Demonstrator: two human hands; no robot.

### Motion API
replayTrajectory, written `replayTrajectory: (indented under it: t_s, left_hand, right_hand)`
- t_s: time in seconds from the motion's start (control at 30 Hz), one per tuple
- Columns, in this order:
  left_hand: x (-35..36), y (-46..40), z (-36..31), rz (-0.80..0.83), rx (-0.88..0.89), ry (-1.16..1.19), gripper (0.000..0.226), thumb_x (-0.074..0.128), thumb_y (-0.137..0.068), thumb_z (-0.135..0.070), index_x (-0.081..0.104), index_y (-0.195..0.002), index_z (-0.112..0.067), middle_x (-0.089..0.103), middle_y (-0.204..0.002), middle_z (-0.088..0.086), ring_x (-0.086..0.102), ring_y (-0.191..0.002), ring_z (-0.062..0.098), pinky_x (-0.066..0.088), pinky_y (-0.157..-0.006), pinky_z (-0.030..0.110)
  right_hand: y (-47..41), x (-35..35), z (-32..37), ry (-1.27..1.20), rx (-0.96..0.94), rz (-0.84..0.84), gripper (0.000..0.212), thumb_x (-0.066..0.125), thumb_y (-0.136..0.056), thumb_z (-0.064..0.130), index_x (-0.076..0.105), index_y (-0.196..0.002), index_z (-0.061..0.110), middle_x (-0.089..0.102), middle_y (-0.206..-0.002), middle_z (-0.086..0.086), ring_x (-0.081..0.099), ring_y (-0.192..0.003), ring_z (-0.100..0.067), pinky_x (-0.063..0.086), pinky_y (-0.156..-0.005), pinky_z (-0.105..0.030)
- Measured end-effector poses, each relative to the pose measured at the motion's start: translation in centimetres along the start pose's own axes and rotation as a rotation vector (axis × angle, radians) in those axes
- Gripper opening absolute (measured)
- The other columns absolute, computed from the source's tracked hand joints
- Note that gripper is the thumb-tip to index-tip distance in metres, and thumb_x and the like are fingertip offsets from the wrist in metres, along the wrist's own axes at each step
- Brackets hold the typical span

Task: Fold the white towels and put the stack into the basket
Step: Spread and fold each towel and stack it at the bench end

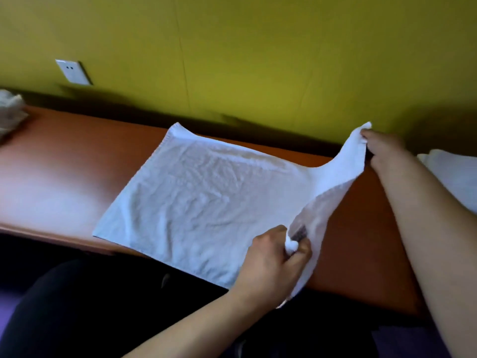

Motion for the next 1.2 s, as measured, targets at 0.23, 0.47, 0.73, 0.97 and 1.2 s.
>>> replayTrajectory:
  t_s: [0.23, 0.47, 0.73, 0.97, 1.2]
  left_hand:
    - [-9.6, 0.5, 6.1, -0.148, -0.133, 0.144, 0.021, 0.055, -0.088, -0.033, 0.051, -0.081, -0.013, 0.057, -0.062, 0.005, 0.059, -0.059, 0.020, 0.055, -0.062, 0.041]
    - [-17.9, 1.0, 10.1, -0.289, -0.224, 0.256, 0.046, 0.054, -0.100, -0.041, 0.051, -0.078, -0.001, 0.057, -0.064, 0.006, 0.072, -0.061, 0.023, 0.056, -0.060, 0.030]
    - [-24.4, 1.3, 16.8, -0.394, -0.379, 0.205, 0.038, 0.055, -0.101, -0.036, 0.061, -0.078, -0.007, 0.059, -0.053, -0.006, 0.070, -0.052, 0.024, 0.056, -0.052, 0.034]
    - [-29.1, 0.8, 20.8, -0.496, -0.426, 0.016, 0.036, 0.057, -0.099, -0.033, 0.063, -0.078, -0.005, 0.068, -0.060, 0.009, 0.067, -0.047, 0.011, 0.048, -0.048, 0.020]
    - [-30.5, -0.5, 27.9, -0.371, -0.578, -0.404, 0.026, 0.057, -0.094, -0.044, 0.068, -0.091, -0.021, 0.070, -0.088, 0.007, 0.065, -0.087, 0.032, 0.052, -0.075, 0.039]
  right_hand:
    - [6.8, 9.7, 2.9, -0.146, 0.120, 0.348, 0.018, 0.068, -0.080, 0.018, 0.053, -0.074, 0.012, 0.063, -0.083, -0.007, 0.065, -0.071, -0.018, 0.054, -0.057, -0.029]
    - [15.3, 18.9, 5.2, -0.149, 0.011, 0.453, 0.020, 0.065, -0.084, 0.014, 0.058, -0.066, 0.014, 0.061, -0.071, -0.001, 0.065, -0.072, -0.021, 0.052, -0.062, -0.031]
    - [23.4, 26.5, 5.7, -0.123, 0.011, 0.566, 0.015, 0.060, -0.093, 0.008, 0.070, -0.104, 0.010, 0.060, -0.076, -0.002, 0.056, -0.058, -0.012, 0.042, -0.033, -0.014]
    - [26.9, 33.0, 6.1, -0.054, -0.040, 0.613, 0.016, 0.062, -0.091, 0.011, 0.074, -0.100, 0.007, 0.069, -0.089, -0.011, 0.066, -0.068, -0.020, 0.050, -0.042, -0.019]
    - [31.2, 36.6, 2.9, -0.085, 0.027, 0.943, 0.032, 0.049, -0.099, 0.005, 0.053, -0.126, 0.022, 0.063, -0.081, -0.005, 0.061, -0.059, -0.016, 0.049, -0.051, -0.025]
Point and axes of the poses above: each hand's wrist, its own y-axis away from the middle knuckle, its own x-axis out of the palm, z = x × y, the point moved 6 cm from there along -y, towards the middle knuckle
